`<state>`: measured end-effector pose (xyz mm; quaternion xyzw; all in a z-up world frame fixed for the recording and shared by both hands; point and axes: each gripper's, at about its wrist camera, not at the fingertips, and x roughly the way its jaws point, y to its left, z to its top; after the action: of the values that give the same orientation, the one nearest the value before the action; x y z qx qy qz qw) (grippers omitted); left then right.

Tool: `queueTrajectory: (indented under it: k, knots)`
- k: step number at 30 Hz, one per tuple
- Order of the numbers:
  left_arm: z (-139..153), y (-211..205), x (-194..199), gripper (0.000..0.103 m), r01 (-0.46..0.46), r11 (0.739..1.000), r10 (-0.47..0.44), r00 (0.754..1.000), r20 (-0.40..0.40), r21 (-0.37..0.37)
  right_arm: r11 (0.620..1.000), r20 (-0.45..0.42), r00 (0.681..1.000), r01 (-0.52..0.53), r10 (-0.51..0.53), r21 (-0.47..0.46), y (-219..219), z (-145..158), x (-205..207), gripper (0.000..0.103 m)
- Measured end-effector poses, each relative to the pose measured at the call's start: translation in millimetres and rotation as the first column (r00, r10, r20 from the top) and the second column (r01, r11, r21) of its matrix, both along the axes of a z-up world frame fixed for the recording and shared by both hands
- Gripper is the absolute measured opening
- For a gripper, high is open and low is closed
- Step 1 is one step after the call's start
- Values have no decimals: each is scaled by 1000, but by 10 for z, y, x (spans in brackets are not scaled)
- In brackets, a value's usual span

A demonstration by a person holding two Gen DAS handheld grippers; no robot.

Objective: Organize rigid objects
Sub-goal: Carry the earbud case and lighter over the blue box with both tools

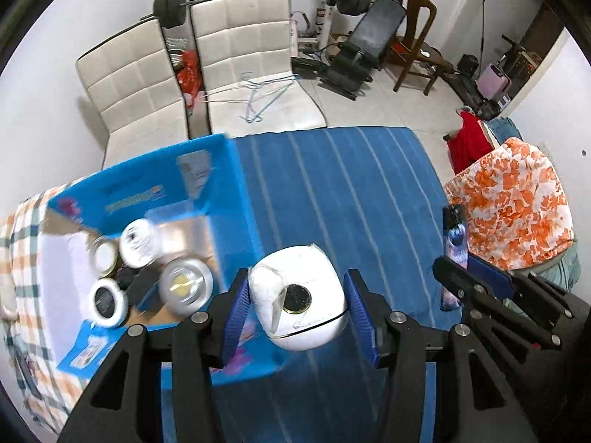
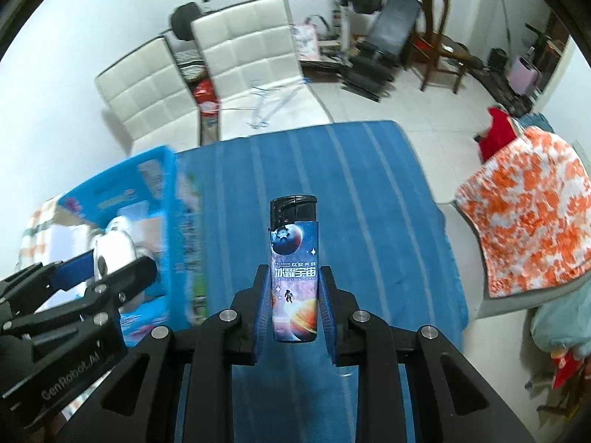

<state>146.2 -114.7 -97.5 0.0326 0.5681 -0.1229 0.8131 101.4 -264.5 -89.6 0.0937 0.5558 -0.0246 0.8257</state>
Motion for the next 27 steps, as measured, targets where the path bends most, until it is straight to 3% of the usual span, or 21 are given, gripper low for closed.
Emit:
queueTrajectory:
  k: [6, 14, 21, 27]
  knots:
    - [168, 585, -173, 48, -67, 998, 67, 998, 17, 0, 996, 23, 997, -74, 73, 51, 585, 156, 15, 27]
    - [118, 1472, -161, 48, -193, 981, 192, 981, -24, -31, 981, 8, 989, -149, 149, 123, 1287, 161, 122, 27]
    - [-51, 2016, -47, 48, -256, 964, 250, 964, -91, -65, 959, -49, 978, -186, 201, 212, 1790, -126, 260, 27]
    - [-440, 2247, 95, 48, -261, 964, 246, 952, -184, -60, 942, -117, 967, -188, 227, 279, 2133, -557, 417, 27]
